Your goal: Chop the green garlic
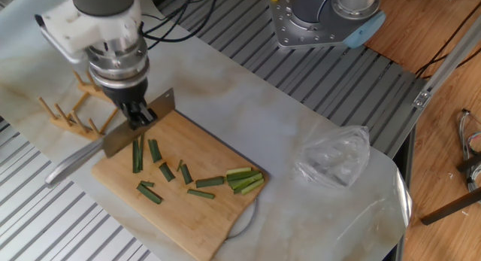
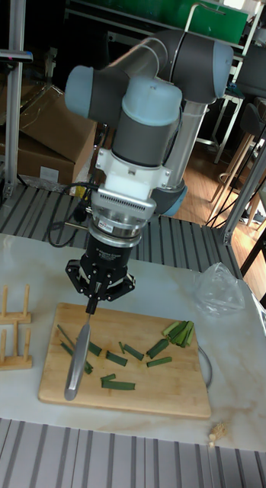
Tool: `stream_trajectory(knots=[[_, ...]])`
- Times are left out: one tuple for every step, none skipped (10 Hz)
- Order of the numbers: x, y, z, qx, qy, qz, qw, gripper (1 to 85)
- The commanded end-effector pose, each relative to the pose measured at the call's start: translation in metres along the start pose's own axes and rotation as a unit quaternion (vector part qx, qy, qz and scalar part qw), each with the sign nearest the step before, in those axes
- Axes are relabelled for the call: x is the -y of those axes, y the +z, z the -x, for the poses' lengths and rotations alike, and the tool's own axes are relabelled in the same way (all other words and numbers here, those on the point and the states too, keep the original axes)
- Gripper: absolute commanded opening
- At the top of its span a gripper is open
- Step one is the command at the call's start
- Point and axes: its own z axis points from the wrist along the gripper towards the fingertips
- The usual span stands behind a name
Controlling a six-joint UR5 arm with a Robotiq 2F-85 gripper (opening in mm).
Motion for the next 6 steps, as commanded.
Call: stream_trajectory(knots=[[0.0076, -0.0204, 0.0136, 0.014, 0.002, 0.01, 0.9998, 1.3], [0.0069, -0.0212, 0.0158, 0.018, 0.032, 0.011, 0.9993, 1.3], [0.0082, -0.0213, 0.0156, 0.017, 0.051, 0.01, 0.9985, 1.3], [0.007, -0.021, 0.0149, 0.014, 0.055, 0.013, 0.9983, 1.3], [0.007, -0.0208, 0.0153, 0.014, 0.049, 0.014, 0.9986, 1.3], [0.0092, -0.0212, 0.0166, 0.017, 0.059, 0.011, 0.998, 1.3]])
